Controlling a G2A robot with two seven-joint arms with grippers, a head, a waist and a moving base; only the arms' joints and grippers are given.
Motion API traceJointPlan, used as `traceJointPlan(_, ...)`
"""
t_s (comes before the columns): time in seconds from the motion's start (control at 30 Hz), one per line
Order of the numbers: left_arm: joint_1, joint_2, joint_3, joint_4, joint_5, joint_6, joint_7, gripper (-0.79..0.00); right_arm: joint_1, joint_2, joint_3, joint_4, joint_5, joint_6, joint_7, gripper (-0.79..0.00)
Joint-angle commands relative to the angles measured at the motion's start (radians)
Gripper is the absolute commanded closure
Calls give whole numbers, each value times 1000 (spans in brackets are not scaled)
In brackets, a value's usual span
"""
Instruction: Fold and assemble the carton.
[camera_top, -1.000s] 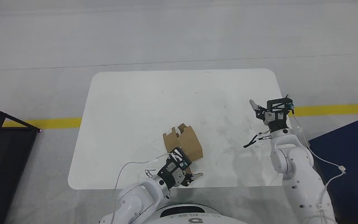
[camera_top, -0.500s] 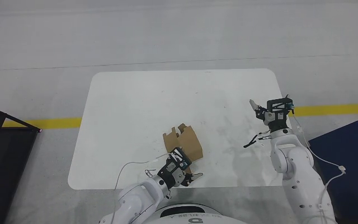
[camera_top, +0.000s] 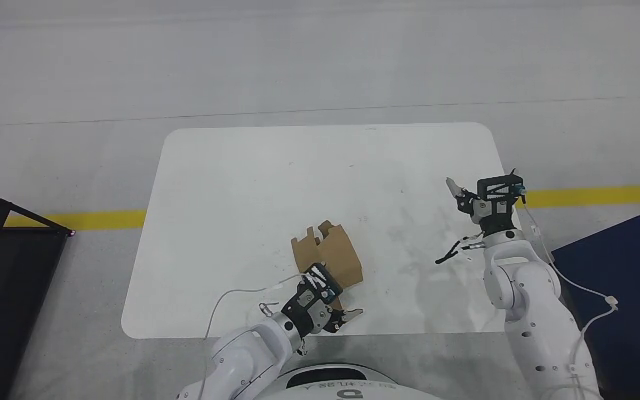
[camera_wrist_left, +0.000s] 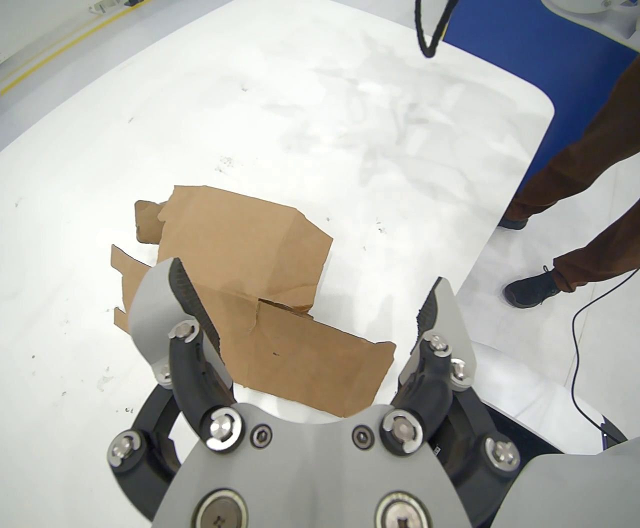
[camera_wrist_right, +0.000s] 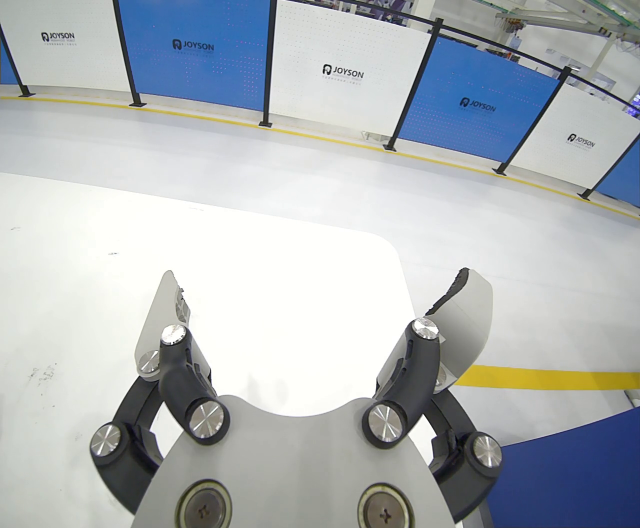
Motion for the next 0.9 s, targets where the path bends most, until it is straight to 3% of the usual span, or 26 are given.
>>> traceJointPlan(0.0, 0, 0, 0, 0, 0, 0, 0, -785, 0, 0, 0, 0, 0, 0, 0, -785)
traceJointPlan(0.43, -32, -2, 24, 31, -26, 7, 8, -785, 0, 0, 0, 0, 0, 0, 0, -785)
traceJointPlan(0.87, -30, -10, 67, 34, 67, 164, -96, -785, 0, 0, 0, 0, 0, 0, 0, -785)
